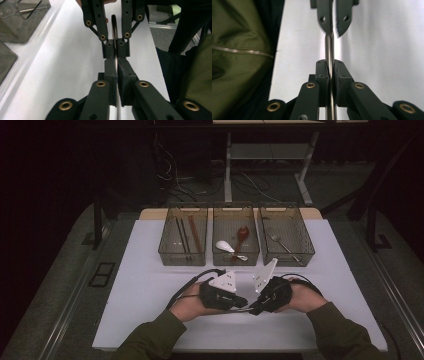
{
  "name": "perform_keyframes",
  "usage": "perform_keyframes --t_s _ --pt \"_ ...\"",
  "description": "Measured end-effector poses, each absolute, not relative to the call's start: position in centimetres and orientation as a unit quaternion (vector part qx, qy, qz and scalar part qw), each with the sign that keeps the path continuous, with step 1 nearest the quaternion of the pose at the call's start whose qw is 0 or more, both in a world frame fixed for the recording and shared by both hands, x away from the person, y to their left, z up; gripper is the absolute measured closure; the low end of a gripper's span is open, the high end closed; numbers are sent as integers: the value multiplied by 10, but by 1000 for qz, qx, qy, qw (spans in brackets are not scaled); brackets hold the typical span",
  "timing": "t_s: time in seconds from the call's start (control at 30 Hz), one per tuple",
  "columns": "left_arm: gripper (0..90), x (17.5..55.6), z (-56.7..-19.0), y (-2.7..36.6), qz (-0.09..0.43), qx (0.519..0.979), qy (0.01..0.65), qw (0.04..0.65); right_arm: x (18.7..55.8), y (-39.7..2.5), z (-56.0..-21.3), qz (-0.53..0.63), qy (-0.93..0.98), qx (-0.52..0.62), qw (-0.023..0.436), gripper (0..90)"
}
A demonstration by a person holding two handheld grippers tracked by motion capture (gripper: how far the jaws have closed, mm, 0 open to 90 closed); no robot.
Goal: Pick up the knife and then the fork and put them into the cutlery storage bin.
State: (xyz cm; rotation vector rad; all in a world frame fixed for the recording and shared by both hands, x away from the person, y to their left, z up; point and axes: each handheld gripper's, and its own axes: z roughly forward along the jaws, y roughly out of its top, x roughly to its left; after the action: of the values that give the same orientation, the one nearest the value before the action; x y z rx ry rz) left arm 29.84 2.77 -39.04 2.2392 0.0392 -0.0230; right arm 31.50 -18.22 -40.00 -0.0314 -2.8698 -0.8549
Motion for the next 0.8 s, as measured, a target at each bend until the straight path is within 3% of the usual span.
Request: perform_keyframes --t_s 0.43,0.8 --pt "500 302 -394 69 8 869 118 481 329 -212 -400 -312 -945 -86 41 830" --pt "363 292 -406 112 46 851 180 491 335 -237 -396 -335 -932 -140 5 829"
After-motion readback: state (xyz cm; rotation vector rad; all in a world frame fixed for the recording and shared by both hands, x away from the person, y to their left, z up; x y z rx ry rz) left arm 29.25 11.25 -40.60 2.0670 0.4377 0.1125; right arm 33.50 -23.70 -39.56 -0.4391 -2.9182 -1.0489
